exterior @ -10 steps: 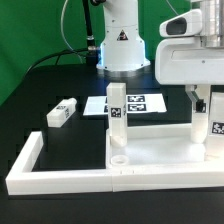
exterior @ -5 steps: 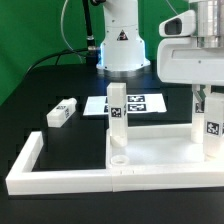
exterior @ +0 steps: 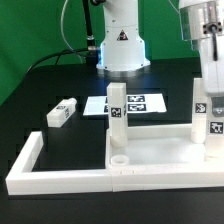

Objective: Assemble desk

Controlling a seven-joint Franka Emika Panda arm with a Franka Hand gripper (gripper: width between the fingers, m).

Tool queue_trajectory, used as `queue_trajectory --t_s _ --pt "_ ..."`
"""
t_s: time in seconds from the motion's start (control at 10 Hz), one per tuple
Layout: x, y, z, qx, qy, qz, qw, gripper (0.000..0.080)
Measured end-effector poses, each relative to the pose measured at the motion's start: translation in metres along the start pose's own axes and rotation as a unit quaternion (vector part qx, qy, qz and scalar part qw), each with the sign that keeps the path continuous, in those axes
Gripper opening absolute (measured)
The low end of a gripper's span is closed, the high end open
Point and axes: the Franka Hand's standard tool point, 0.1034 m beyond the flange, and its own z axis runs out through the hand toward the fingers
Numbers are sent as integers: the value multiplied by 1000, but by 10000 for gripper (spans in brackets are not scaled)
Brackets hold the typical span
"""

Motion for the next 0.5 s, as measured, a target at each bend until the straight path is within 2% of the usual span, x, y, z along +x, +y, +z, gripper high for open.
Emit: queue_trajectory --t_s 0.2,0.3,0.4,0.5 --pt "0 0 1 0 1 -15 1000 291" --pt "0 1 1 -1 1 -16 1000 466" --pt "2 -1 3 -1 6 -116 993 466" --pt "3 -3 3 -2 5 -235 972 616"
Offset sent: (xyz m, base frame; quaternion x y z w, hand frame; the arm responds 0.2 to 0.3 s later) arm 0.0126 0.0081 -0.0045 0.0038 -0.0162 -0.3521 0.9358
